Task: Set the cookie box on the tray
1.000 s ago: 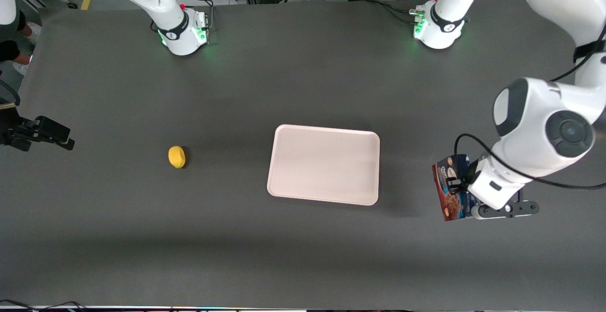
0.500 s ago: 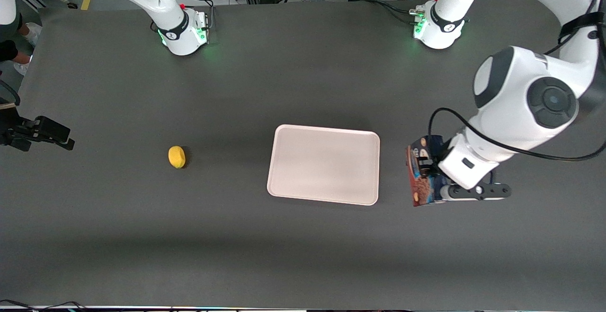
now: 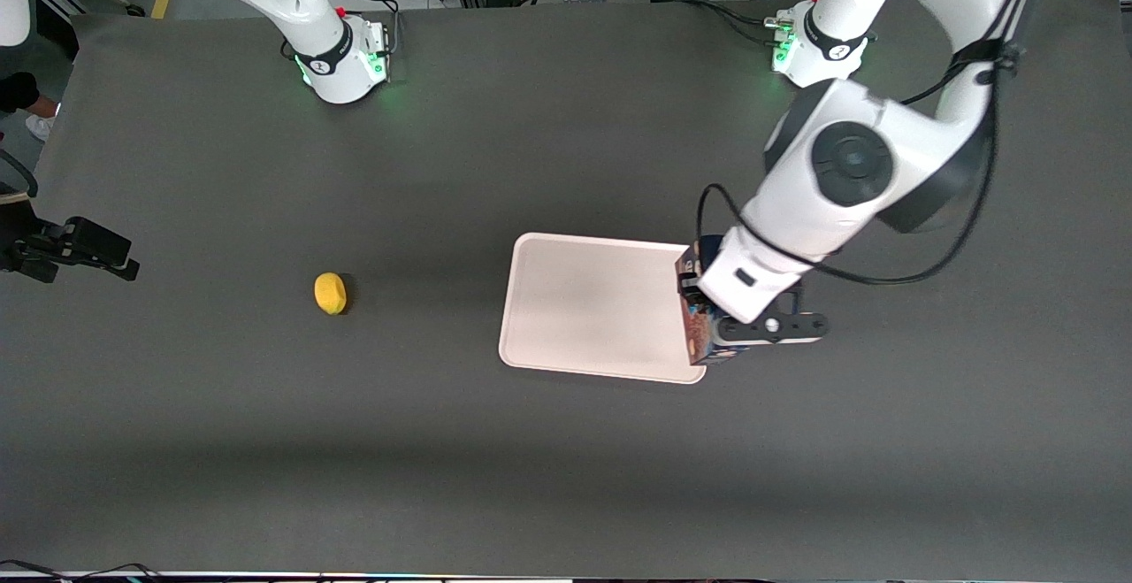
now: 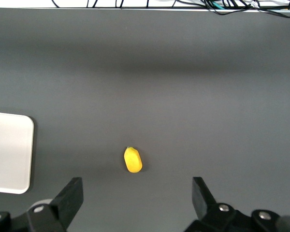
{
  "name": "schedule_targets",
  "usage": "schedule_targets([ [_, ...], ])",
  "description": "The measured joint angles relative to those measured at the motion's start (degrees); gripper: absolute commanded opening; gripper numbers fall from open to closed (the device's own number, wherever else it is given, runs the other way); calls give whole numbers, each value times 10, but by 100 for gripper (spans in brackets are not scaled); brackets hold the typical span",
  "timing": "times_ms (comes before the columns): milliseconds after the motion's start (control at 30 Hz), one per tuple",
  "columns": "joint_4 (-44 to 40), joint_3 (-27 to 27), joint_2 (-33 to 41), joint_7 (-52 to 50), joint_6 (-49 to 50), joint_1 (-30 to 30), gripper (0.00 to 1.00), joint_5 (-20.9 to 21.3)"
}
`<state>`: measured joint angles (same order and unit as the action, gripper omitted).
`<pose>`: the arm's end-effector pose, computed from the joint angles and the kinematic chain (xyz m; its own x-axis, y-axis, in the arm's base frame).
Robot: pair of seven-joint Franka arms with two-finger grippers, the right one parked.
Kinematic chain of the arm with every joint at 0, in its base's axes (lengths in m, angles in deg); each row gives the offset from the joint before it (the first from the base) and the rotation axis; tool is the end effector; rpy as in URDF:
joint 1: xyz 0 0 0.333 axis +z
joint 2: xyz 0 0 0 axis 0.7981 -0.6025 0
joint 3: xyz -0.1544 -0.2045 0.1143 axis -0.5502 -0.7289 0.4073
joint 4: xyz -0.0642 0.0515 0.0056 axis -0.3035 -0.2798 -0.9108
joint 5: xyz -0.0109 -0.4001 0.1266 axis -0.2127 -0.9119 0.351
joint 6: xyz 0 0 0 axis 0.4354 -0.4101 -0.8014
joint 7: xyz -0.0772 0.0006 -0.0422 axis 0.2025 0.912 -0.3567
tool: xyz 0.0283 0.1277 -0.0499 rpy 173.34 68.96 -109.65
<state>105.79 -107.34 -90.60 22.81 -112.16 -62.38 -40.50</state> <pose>0.6247 -0.3313 0.3900 0.9968 0.0664 0.0454 0.0598 -0.9892 0.1335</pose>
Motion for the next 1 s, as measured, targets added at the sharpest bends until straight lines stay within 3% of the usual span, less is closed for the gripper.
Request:
schedule_targets([
  [467, 109, -12, -68, -30, -163, -23, 13, 100],
  [1000, 129, -8, -105, -30, -200, -21, 13, 110],
])
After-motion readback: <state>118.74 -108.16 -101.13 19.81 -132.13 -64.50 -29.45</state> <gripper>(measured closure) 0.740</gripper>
